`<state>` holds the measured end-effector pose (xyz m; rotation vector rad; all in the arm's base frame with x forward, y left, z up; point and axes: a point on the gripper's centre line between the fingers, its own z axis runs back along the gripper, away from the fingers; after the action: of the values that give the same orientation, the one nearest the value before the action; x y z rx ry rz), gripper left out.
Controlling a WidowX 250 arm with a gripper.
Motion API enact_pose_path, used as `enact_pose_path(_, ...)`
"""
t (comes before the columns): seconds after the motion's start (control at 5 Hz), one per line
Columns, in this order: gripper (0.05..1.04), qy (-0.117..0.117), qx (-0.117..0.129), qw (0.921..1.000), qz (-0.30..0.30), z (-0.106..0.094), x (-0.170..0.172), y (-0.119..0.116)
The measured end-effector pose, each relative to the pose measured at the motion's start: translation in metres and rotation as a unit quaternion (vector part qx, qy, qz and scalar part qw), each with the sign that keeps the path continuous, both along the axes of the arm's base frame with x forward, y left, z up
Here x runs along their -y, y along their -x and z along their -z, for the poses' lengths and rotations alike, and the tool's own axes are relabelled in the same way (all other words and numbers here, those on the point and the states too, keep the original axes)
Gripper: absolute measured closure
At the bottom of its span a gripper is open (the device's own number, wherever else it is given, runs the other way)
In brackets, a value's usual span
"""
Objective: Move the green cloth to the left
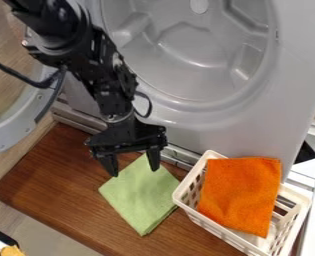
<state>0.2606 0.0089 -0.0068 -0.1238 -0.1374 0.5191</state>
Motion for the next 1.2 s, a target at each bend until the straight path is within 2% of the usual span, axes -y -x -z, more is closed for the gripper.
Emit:
enact_pose_path(0.4, 0.083, -0.009, -0.032, 0.9994, 0.003, 0.040, -0.007, -0.002)
enact_pose_path(0.6, 0.083, -0.013, -0.053, 0.9983, 0.020, 0.058, 0.001, -0.006)
enact_pose_path(1.0, 0.083, 0.000, -0.060, 0.9979, 0.023, 0.071, 0.006, -0.010)
enact_pose_path(1.2, 0.083, -0.007, -0.062, 0.9976, 0.029, 0.071, 0.004, -0.008)
